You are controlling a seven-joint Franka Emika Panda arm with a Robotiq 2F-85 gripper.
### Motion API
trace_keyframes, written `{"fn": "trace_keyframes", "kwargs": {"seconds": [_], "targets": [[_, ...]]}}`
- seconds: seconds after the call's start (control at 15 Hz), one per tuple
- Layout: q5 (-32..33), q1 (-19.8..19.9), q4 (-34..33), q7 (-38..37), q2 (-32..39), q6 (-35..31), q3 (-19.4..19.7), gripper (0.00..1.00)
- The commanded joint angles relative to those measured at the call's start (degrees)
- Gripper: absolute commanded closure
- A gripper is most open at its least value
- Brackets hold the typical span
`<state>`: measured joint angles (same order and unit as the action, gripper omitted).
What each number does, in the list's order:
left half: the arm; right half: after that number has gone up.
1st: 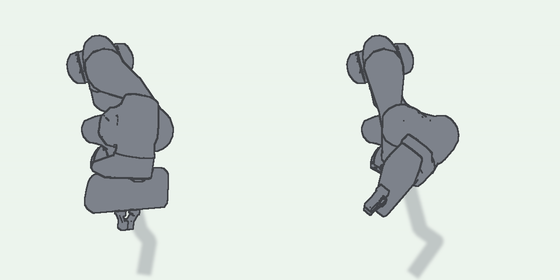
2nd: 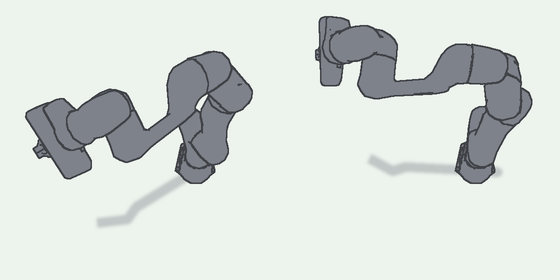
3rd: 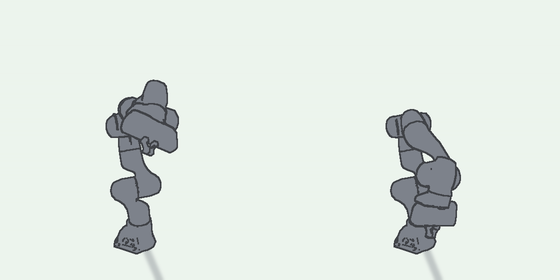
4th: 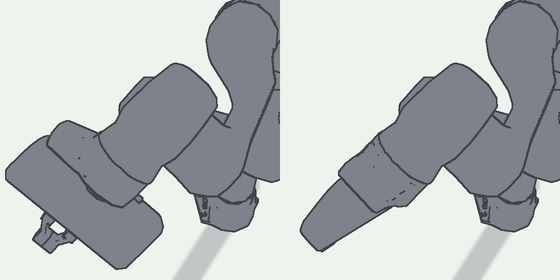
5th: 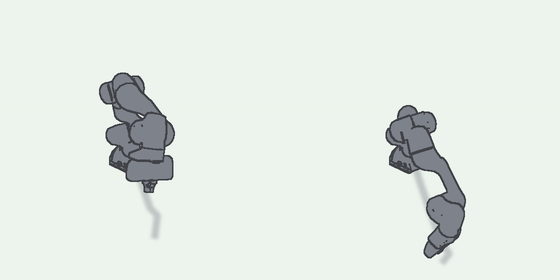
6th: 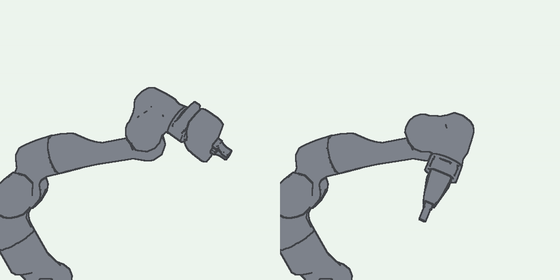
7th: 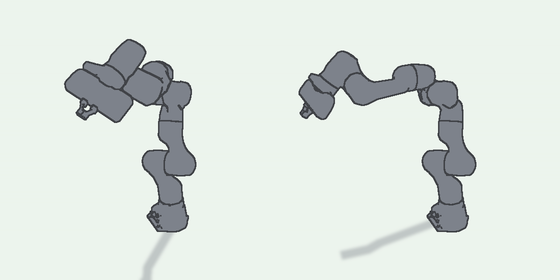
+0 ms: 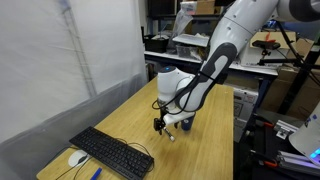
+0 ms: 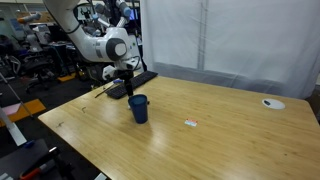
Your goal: Pick up the pen from the table and put it in the blue cup.
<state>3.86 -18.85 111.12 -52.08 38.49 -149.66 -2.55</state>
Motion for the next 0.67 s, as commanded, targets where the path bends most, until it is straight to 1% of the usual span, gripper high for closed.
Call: {"fn": "trace_keyframes", "kwargs": {"seconds": [0.0,0.33,0.6], "targets": [[-1.34,-1.06,-0.08,0.92,-0.04,0.08,1.04,0.00],[-1.67,-0.32,-0.62,2.08,1.44,-1.00,0.87,0.00],[-1.59,0.08,-1.24,4.00,3.40,-3.74,1.44,0.00]]}}
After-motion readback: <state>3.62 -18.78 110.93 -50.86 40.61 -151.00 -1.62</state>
